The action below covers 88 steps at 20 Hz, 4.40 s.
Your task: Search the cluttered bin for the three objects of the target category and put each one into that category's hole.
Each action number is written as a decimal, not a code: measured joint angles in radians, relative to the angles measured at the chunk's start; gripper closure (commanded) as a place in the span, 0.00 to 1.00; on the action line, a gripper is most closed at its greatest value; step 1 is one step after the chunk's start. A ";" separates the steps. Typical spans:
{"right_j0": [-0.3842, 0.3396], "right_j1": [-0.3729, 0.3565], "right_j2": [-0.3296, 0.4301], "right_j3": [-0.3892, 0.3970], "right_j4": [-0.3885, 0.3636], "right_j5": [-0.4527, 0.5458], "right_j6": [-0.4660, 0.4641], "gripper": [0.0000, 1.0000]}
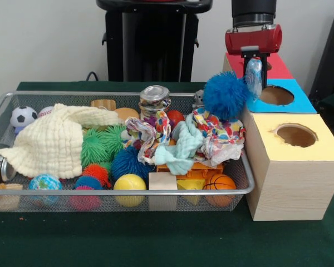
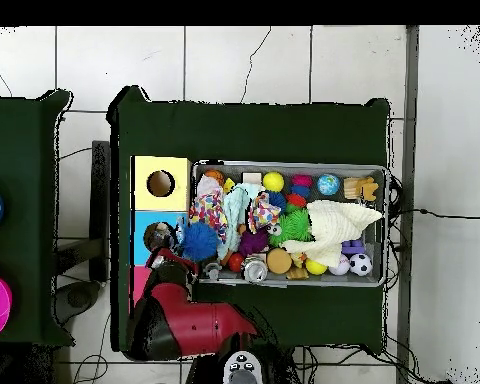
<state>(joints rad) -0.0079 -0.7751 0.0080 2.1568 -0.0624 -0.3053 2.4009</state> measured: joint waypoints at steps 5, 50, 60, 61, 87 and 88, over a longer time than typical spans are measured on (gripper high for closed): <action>-0.004 0.000 0.009 0.018 -0.006 0.000 0.000 1.00; -0.001 0.010 0.055 0.027 -0.051 -0.042 0.000 1.00; -0.001 0.038 0.071 0.014 -0.050 -0.057 0.000 1.00; -0.001 0.039 0.071 0.013 -0.050 -0.059 0.000 1.00; -0.008 0.055 0.123 -0.003 -0.046 -0.075 0.000 0.00; -0.010 0.055 0.125 -0.003 -0.046 -0.075 0.000 0.00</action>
<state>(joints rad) -0.0183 -0.7199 0.1334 2.1535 -0.1084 -0.3805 2.4009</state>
